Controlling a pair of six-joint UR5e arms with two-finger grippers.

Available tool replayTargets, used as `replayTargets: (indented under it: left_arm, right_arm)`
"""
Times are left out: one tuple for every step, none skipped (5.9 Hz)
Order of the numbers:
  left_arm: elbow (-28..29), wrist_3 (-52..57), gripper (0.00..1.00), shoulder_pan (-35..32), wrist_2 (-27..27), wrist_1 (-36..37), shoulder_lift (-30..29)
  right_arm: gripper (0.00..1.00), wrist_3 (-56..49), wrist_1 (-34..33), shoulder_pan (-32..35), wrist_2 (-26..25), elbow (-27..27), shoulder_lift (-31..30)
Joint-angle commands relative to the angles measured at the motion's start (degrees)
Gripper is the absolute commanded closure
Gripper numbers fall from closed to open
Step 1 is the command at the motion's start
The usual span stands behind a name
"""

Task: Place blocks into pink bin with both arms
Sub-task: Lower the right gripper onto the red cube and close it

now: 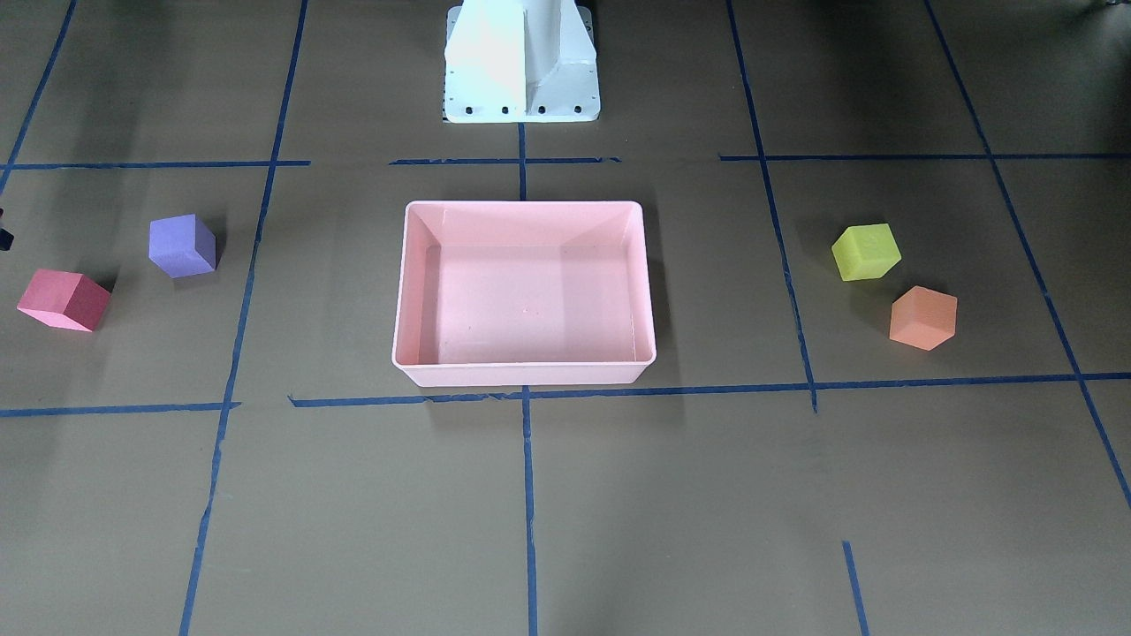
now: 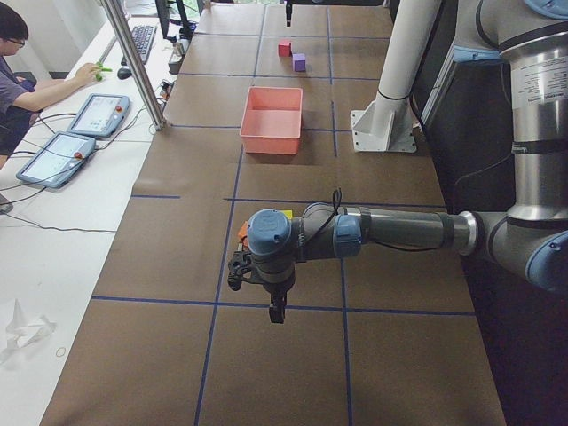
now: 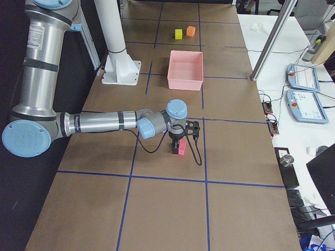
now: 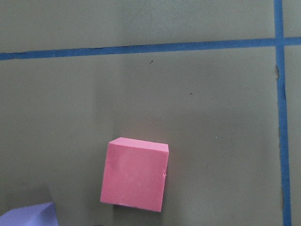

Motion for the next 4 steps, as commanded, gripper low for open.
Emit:
replayTargets:
  left_arm:
    - [-0.04,0.00,0.00,-0.04,0.04,-0.02,0.00]
    - [0.04,0.00,0.00,-0.04,-0.05,0.06,0.00]
    - [0.05,0.00,0.00,-0.04,0.04,0.07,0.00]
    - [0.05,0.00,0.00,-0.04,0.04,0.15,0.00]
  right_arm:
    - [0.00,7.08,2.88,-5.01,-4.77,-0.20,0.00]
    - [0.00,6.82,2.88,-6.94,-6.52,-1.07,0.44]
    - [0.00,6.47,2.88,-8.26,-7.06,-1.60,0.53]
    - [0.00,6.47,2.88,-9.32,-7.76,-2.13,1.31]
